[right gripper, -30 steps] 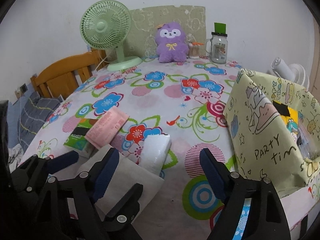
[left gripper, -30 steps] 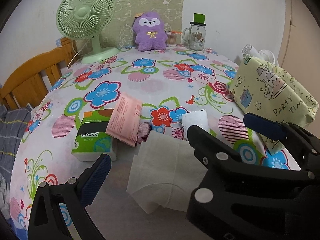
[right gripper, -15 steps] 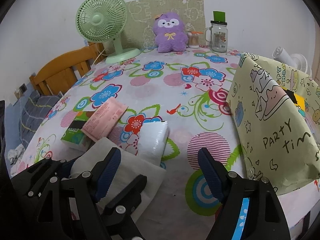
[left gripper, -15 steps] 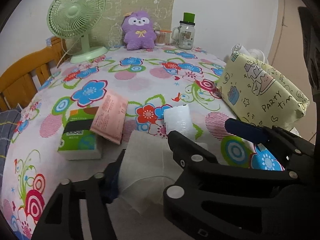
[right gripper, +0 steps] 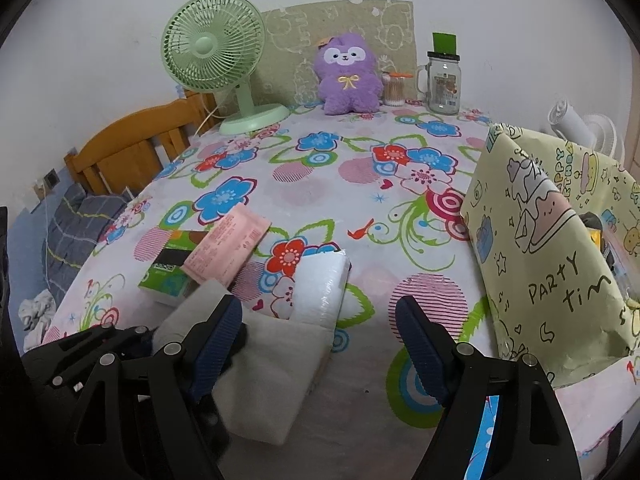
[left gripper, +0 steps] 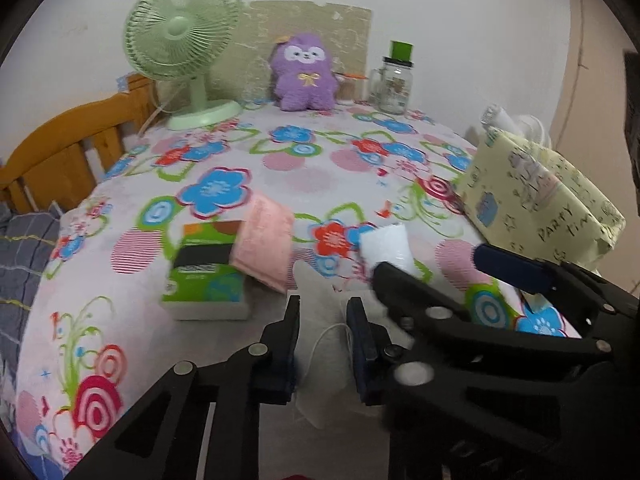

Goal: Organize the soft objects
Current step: 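Grasp the rolled white cloth with the right tool while the left tool grasps the white cloth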

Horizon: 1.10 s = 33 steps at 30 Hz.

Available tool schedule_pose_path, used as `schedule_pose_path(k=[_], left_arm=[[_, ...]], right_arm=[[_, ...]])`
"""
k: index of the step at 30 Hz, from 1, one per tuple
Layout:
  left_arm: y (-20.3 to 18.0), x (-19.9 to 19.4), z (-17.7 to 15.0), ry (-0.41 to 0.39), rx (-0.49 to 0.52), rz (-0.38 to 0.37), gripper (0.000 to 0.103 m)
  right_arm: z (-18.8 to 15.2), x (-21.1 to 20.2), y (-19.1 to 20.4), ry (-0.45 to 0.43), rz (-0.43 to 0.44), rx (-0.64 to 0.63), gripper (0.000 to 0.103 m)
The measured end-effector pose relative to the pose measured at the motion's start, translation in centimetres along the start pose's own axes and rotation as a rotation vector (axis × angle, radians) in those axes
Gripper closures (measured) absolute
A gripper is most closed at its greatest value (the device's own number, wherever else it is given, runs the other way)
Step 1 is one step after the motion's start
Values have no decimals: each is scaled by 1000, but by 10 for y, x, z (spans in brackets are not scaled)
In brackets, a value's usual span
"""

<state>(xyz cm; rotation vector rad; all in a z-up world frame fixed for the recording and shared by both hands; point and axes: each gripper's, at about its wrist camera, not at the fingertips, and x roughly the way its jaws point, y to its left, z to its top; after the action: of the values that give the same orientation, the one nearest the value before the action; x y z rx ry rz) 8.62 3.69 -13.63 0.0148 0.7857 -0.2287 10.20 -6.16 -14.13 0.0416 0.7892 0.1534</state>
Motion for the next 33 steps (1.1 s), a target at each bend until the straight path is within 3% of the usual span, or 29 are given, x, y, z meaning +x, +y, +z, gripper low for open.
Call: schedule_pose_path(k=[8, 21, 25, 33], left_arm=[[23, 4, 2, 11, -50, 62, 82], [14, 19, 2, 27, -8, 117, 82], [10, 19, 2, 24, 14, 138, 82], [6, 16, 3, 21, 12, 111, 83]], right_arm=[[6, 5, 5, 2, -8, 0, 22], [8, 39, 0, 105, -19, 13, 55], [8, 45, 4, 119, -9, 7, 75], [9, 39, 5, 115, -27, -4, 81]])
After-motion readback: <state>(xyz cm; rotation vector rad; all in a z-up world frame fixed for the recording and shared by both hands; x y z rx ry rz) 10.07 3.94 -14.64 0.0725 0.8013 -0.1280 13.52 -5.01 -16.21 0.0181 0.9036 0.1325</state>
